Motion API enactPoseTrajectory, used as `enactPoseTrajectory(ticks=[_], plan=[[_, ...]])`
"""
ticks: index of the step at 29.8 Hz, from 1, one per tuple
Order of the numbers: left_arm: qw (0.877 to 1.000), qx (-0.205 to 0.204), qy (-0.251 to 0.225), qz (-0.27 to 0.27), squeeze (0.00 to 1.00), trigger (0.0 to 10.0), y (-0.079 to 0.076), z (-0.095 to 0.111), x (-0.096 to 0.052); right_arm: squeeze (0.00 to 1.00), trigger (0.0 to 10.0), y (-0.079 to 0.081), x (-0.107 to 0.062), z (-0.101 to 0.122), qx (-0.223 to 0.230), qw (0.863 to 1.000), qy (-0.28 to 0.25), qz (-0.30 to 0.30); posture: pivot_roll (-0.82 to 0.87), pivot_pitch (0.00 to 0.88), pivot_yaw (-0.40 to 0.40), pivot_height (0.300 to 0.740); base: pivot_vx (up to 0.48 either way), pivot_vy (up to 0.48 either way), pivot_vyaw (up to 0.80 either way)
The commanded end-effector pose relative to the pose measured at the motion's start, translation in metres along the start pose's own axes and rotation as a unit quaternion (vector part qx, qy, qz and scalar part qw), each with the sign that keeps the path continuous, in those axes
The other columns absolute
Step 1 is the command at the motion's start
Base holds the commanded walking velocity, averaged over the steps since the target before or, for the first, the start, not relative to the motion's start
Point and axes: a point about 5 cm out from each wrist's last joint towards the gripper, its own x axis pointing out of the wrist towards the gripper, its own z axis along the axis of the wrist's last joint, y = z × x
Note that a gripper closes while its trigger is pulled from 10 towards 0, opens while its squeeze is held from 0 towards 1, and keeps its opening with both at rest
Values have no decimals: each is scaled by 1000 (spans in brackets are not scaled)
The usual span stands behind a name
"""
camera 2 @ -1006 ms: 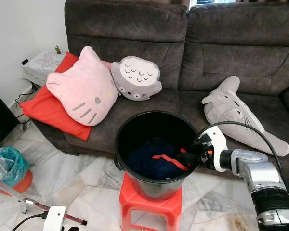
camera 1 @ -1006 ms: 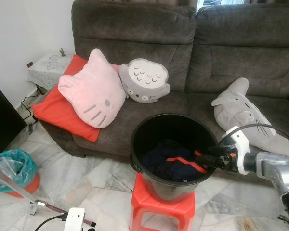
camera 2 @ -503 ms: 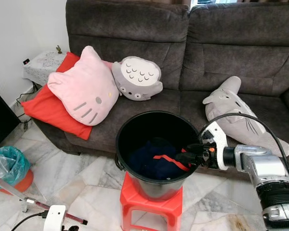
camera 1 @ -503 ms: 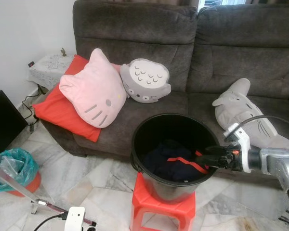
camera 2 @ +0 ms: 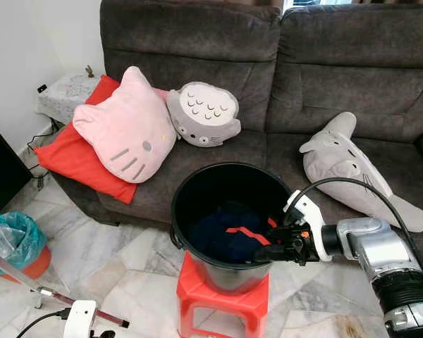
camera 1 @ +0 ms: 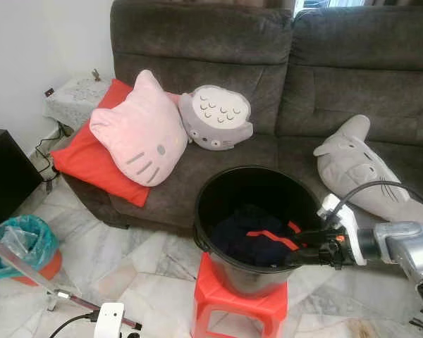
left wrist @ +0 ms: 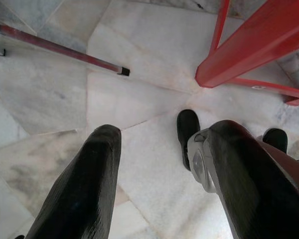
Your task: Hang hanger
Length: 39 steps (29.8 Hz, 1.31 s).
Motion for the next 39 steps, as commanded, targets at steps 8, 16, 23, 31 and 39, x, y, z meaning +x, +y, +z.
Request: enactPoseTrajectory(ticks=[8,16,23,31,39], plan=[[1000,9,12,5,0,10000,3,-3,-1,0,10000,-3,-3,-5,0,1000,16,-18,-82,18,72,740,0,0,0],[1000,9,12,5,0,10000,3,-1,0,0,10000,-5,-3,-8,14,1000,15,-24,-84,18,71,740,0,0,0],[1000,8,10,6,0,10000,3,1,0,0,10000,-5,8,-11,9,1000,8,-29,-70,19,72,740,0,0,0],[1000,11,7,8,0,10000,5,5,1,0,10000,-8,18,-20,26,999,-2,-45,-64,19,79,740,0,0,0],[1000,14,-4,9,0,10000,13,20,2,0,10000,-8,25,-24,59,997,-20,-44,-59,17,82,740,0,0,0]])
